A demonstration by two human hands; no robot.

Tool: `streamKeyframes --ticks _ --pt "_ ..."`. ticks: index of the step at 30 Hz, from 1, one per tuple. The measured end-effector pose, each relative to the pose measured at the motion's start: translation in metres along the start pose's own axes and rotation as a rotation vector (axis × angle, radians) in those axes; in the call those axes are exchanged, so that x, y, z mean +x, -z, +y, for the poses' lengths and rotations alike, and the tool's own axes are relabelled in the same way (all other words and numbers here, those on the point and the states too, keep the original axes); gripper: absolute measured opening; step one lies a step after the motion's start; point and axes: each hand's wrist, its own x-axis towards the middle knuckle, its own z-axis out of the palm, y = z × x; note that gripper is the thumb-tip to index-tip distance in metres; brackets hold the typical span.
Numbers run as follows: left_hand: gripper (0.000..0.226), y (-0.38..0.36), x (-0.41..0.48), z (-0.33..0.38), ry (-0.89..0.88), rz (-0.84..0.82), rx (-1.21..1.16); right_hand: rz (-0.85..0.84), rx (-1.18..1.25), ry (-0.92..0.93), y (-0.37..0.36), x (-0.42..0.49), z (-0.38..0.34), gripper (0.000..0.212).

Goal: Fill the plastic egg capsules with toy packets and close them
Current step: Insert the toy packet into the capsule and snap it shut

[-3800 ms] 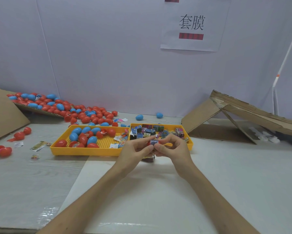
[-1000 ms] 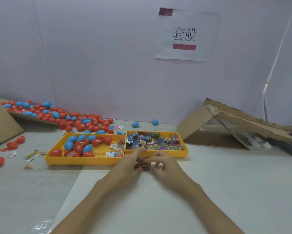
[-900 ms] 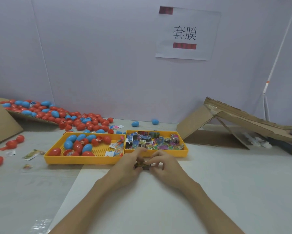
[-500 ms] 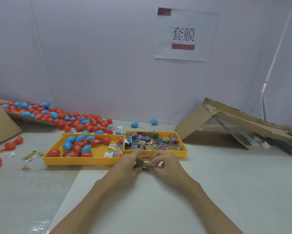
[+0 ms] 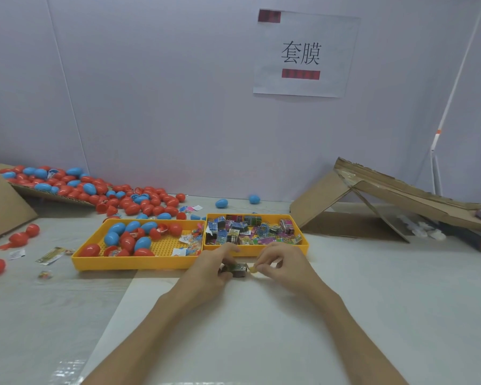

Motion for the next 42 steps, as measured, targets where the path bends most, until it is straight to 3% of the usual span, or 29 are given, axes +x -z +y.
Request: streamKeyframes --ticks 7,10,12,14,18,22,25,34,36,40,42 --pt "0.037 0.003 -0.007 0.011 -0.103 0.085 -0.033 0.103 0.087 0.015 0.001 -0.001 -0.007 0.015" --pt "0.03 0.009 -0.008 0.016 -0.25 0.262 0.033 0.129 0.128 0.003 0.001 -0.001 -0.008 0.015" --pt "0.025 0.019 -0.007 0.015 -0.241 0.423 0.123 0.135 0.137 -0.003 0.001 -0.002 -0.009 0.015" --pt "0.023 0.032 -0.006 0.009 -0.121 0.589 0.229 0.142 0.139 -0.013 0.0 -0.002 -0.009 0.015" --pt "0.02 0.058 -0.009 -0.009 0.32 0.771 0.461 0.15 0.14 -0.014 0.0 -0.001 -0.009 0.016" --pt "0.025 0.076 -0.016 -0.027 0.621 0.686 0.463 0.148 0.13 -0.009 -0.001 0.0 -0.006 0.017" --pt "0.027 0.077 -0.015 -0.032 0.673 0.622 0.41 0.15 0.151 -0.031 -0.002 0.002 -0.004 0.015" --pt "0.019 0.061 -0.012 -0.02 0.472 0.333 0.245 0.15 0.225 -0.051 -0.002 0.004 -0.002 0.011" --pt "0.021 0.058 -0.01 -0.018 0.339 0.377 0.145 0.147 0.274 -0.065 -0.001 0.004 -0.003 0.011" --pt "0.016 0.054 -0.008 -0.003 0.003 0.665 0.07 0.128 0.369 -0.104 0.003 0.003 -0.005 0.007" --pt "0.016 0.048 -0.01 0.009 -0.101 0.657 0.031 0.106 0.436 -0.122 0.004 0.002 -0.006 0.006"
